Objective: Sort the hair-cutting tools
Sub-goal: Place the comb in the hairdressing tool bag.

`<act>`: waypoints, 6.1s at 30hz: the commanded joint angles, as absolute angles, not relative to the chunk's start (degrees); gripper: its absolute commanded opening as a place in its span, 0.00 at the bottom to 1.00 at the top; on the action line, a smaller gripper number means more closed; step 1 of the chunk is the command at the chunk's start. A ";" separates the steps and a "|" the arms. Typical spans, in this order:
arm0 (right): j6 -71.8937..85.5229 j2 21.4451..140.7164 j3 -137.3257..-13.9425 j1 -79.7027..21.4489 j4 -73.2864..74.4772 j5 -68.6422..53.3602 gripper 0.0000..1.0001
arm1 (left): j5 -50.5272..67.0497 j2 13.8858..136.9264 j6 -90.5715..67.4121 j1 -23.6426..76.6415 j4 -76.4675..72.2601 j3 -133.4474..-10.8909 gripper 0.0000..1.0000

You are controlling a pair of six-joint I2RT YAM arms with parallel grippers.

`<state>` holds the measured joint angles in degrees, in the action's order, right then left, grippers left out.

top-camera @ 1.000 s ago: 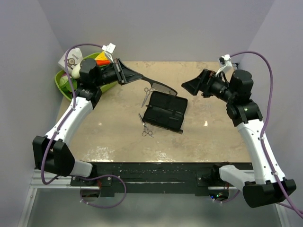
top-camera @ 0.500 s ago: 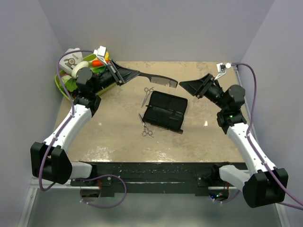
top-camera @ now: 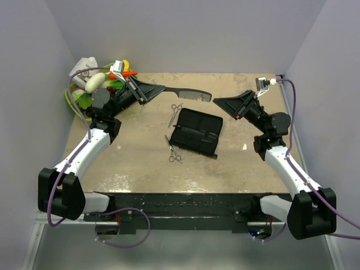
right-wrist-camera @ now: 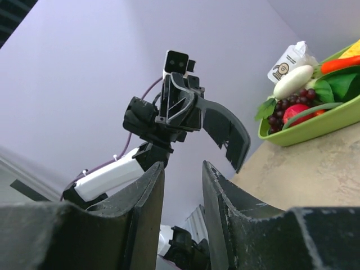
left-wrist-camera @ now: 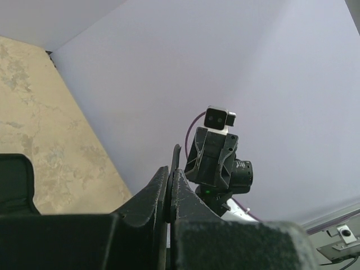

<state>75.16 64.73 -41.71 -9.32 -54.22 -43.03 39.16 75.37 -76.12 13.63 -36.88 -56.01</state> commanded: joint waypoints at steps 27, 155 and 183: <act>72.16 69.96 -47.02 -11.07 -54.93 -42.36 0.38 | 38.85 73.30 -79.01 13.45 -44.21 -54.05 0.00; 42.19 80.42 -38.06 -2.55 -11.95 -20.83 0.00 | -5.97 136.67 -23.65 25.40 25.57 -104.68 0.78; 25.33 96.93 -56.06 -0.79 7.99 -30.40 0.00 | -9.14 131.40 -20.04 29.36 27.78 -95.63 0.74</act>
<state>32.40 94.54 -51.07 -0.30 0.10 -26.81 -10.76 130.76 -21.74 27.57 18.28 -99.68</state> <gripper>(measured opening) 0.018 0.746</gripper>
